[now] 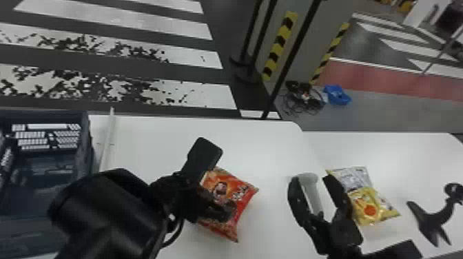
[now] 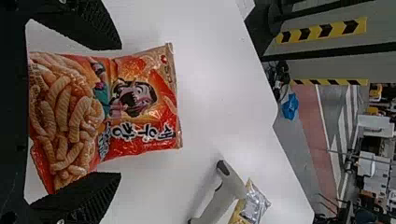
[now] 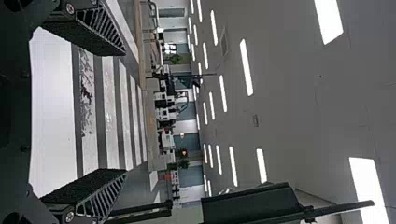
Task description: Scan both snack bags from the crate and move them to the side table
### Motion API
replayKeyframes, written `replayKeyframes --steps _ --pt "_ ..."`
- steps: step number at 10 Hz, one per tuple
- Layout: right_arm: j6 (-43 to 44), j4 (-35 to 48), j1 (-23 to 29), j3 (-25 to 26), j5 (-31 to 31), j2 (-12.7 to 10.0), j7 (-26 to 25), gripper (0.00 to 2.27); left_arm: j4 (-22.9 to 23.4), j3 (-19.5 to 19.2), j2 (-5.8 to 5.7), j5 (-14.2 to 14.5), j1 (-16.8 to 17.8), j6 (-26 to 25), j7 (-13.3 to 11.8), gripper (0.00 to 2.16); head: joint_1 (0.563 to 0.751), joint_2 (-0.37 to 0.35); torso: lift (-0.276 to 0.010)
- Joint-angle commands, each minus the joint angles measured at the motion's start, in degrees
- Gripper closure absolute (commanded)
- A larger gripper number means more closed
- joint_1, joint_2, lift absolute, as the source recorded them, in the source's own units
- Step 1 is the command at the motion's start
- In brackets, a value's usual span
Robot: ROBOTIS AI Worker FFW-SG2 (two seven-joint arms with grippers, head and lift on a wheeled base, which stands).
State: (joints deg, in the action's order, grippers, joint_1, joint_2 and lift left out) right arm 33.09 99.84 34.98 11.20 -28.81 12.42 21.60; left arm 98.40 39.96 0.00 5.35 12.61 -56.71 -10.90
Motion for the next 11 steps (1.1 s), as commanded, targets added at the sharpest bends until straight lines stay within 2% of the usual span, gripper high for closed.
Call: replayKeyframes --steps 1,3,7,9,11 --pt "0.0 0.0 0.3 0.2 -0.1 0.1 0.0 0.1 1.7 0.0 0.15 -2.3 -0.5 0.0 0.9 0.02 0.695 -0.35 -0.095" --pt "0.3 0.1 0.7 0.4 -0.3 0.1 0.1 0.1 5.7 0.3 0.15 -4.6 -2.2 0.2 4.1 0.02 0.695 -0.35 -0.095" --pt "0.2 0.1 0.4 0.2 0.0 0.7 0.1 0.1 22.2 -3.0 0.15 -4.9 -9.8 2.8 8.7 0.03 0.695 -0.35 -0.095" --pt "-0.4 0.2 0.1 -0.4 0.7 0.8 0.0 0.1 27.2 -7.6 -3.52 -4.5 -13.6 6.1 10.0 0.03 0.695 -0.35 -0.095" --pt "-0.7 0.2 0.1 -0.4 1.0 0.9 0.0 0.1 28.5 -13.1 -6.94 -3.6 -16.3 10.0 11.5 0.03 0.695 -0.35 -0.095"
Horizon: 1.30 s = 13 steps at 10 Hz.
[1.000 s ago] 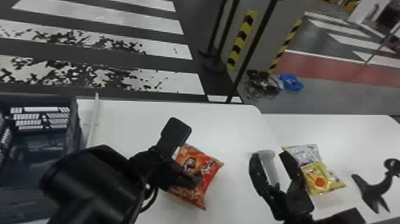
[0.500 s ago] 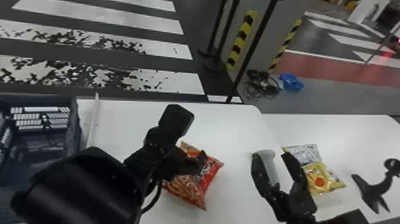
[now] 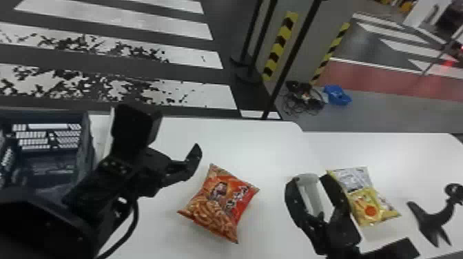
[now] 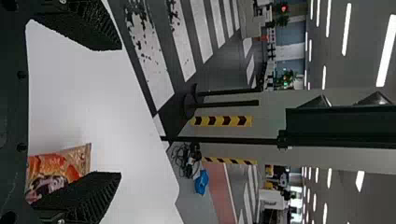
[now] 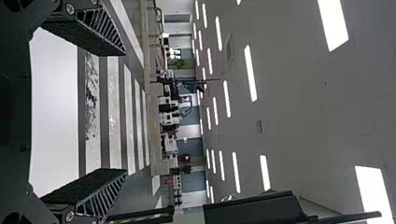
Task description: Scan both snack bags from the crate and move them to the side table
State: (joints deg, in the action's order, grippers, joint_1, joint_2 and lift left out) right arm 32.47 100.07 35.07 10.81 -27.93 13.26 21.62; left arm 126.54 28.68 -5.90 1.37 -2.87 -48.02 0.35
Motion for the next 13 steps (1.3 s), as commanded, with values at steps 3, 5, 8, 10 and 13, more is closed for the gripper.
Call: replayKeyframes --steps 3,5,8,10,13 --pt "-0.8 -0.2 -0.1 -0.3 1.1 0.3 0.0 0.1 3.4 -8.0 -7.72 0.9 -6.7 13.3 3.4 0.03 0.695 -0.35 -0.095" --pt "-1.0 -0.2 -0.3 -0.8 1.6 0.3 0.0 0.1 5.0 -12.2 -10.01 1.7 -12.1 19.1 3.9 0.03 0.695 -0.329 -0.095" --pt "-1.0 -1.2 -1.0 -1.8 1.9 0.1 0.0 0.1 6.3 -20.2 -12.12 4.3 -21.4 36.8 4.0 0.03 0.695 -0.264 -0.095" --pt "-1.0 -1.6 -1.1 -2.3 2.0 -0.2 0.0 0.1 6.3 -23.2 -13.17 4.6 -25.0 40.5 4.0 0.08 0.695 -0.214 -0.095" --pt "-0.6 -1.9 -1.1 -4.1 7.2 -0.2 -1.3 0.1 6.2 -27.8 -13.26 5.7 -30.5 46.0 4.2 0.08 0.695 -0.163 -0.095"
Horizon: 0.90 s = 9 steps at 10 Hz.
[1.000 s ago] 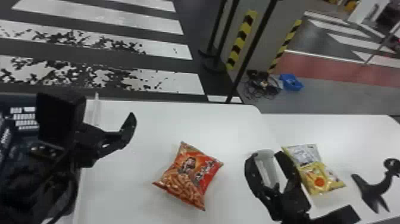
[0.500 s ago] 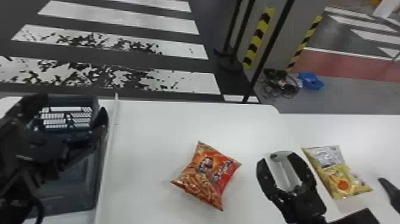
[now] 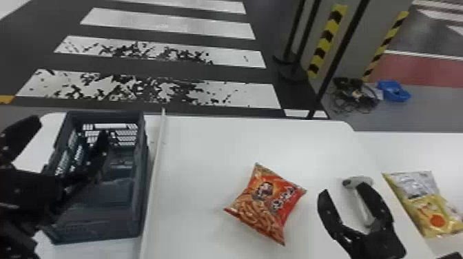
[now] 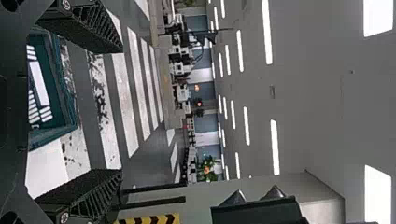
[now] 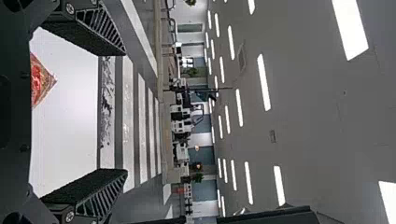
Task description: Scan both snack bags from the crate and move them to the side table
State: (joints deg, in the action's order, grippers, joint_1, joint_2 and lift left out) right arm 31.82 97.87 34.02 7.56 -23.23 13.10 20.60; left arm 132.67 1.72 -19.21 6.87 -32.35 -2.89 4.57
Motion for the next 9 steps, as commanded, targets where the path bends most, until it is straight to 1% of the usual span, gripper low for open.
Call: replayKeyframes --steps 1,2,3,4,5,6,8,9 --pt "-2.8 2.0 0.3 -1.6 3.8 0.0 -0.3 0.1 0.1 -2.1 0.05 0.7 -2.1 1.7 0.0 0.08 0.695 -0.139 -0.095" --pt "-7.2 3.4 0.3 -2.1 4.8 -0.1 -0.3 0.08 0.1 -2.9 0.14 1.7 -3.0 3.3 -0.1 0.08 0.695 -0.098 -0.095" --pt "-16.3 6.8 0.6 -3.3 8.3 0.0 -0.1 0.08 0.0 -3.6 0.32 2.2 -3.6 3.5 -0.2 0.08 0.695 -0.078 -0.095" --pt "-23.7 10.1 1.3 -4.6 10.1 -0.1 -0.2 0.1 -0.2 -3.6 0.32 2.2 -3.9 3.8 -0.3 0.08 0.695 -0.043 -0.095" --pt "-27.7 12.3 1.8 -5.7 12.1 -0.3 -0.2 0.1 -0.7 -3.6 0.49 2.2 -4.0 4.0 -0.4 0.08 0.695 0.003 -0.095" --pt "-27.9 13.7 2.5 -7.5 17.1 -0.3 -0.3 0.1 -1.1 -3.6 0.67 2.5 -3.8 4.2 -0.6 0.08 0.695 0.036 -0.095" --pt "-29.5 13.9 2.7 -9.6 20.7 0.2 -0.3 0.09 -1.9 -3.5 0.67 3.6 -3.1 4.2 -1.1 0.08 0.695 0.081 -0.095" --pt "-29.8 14.1 2.4 -12.3 25.8 1.1 -0.4 0.1 -2.3 -3.4 0.67 3.9 -2.8 4.2 -1.3 0.08 0.695 0.102 -0.095"
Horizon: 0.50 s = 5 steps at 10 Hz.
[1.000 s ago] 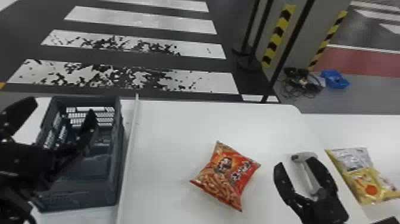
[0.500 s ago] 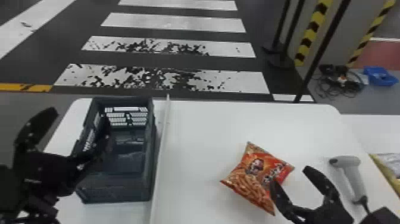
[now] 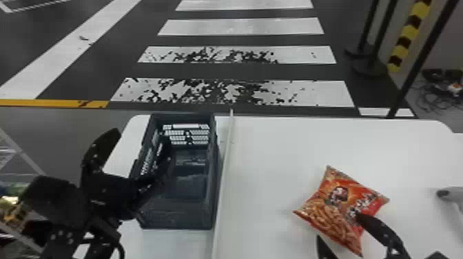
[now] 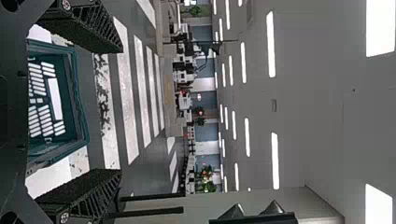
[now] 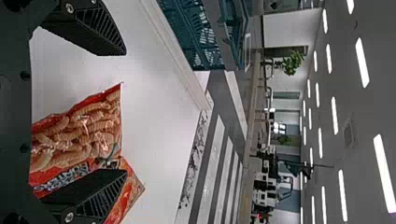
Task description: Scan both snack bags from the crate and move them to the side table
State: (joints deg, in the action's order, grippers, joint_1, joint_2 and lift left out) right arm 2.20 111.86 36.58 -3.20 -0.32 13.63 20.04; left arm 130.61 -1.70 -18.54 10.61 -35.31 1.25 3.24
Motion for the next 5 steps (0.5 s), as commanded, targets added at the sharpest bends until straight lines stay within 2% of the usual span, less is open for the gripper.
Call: replayKeyframes --steps 1,5 --pt "-2.2 0.1 -1.2 -4.6 7.9 1.8 -3.0 0.1 -0.7 0.2 0.0 0.7 0.5 0.0 -0.3 0.08 0.695 0.124 -0.095" --pt "-16.9 -0.8 -7.6 -15.2 18.9 9.4 -15.8 0.1 -1.0 0.6 -0.27 1.4 0.6 0.0 -0.6 0.08 0.695 0.149 -0.095"
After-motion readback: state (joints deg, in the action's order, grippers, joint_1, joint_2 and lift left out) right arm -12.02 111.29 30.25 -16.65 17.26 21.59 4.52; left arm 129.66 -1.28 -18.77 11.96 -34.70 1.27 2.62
